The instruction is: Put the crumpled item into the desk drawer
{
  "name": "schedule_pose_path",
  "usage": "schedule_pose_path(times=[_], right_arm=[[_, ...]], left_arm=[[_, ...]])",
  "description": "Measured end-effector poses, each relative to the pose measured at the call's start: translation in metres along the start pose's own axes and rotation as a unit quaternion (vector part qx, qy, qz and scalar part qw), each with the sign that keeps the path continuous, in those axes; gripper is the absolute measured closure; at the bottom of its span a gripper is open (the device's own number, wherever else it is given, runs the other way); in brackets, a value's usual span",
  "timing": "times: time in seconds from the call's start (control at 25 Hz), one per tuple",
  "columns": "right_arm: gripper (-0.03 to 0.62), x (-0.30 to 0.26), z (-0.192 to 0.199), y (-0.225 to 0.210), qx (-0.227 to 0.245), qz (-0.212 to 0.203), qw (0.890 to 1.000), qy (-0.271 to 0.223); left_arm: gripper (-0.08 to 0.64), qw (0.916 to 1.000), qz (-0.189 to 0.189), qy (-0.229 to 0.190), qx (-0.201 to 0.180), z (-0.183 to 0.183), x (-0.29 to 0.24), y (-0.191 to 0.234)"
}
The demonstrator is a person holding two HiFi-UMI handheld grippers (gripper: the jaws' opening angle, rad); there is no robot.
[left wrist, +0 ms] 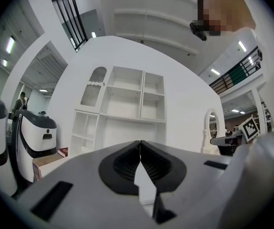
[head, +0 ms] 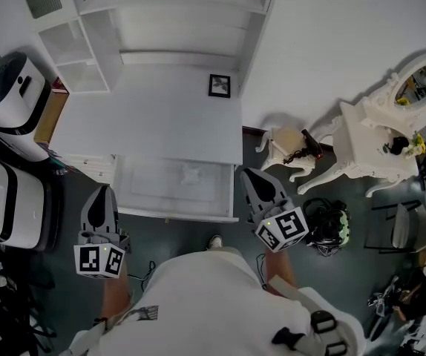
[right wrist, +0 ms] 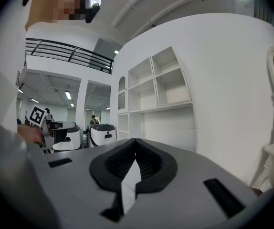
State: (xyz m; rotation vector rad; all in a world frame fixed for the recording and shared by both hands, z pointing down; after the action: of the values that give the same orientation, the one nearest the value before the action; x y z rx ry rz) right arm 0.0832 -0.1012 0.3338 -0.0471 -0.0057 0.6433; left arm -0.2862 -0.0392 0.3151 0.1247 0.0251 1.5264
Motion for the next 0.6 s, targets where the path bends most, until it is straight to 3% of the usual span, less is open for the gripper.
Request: schedule_pose_path(times=[0.6], right_arm=[[0.581,-0.004,0.003,0.021,0.014,-0.006,1.0,0.005]], left_arm=[[0.543,0.9999,0.008,0.008,0.007,0.005,0.004,-0.001]])
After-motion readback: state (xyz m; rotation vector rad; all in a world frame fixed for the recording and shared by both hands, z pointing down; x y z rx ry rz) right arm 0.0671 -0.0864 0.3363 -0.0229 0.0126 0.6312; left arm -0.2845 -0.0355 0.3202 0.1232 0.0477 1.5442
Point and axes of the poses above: the fingertips, and each gripper's own axes: x backward along the fingers, y to its left, z out of its underside, the point moved 7 cm from there along x, backward along the fingers, and after that the axes turned 15 degrees about -z, right-handed, at the moved point
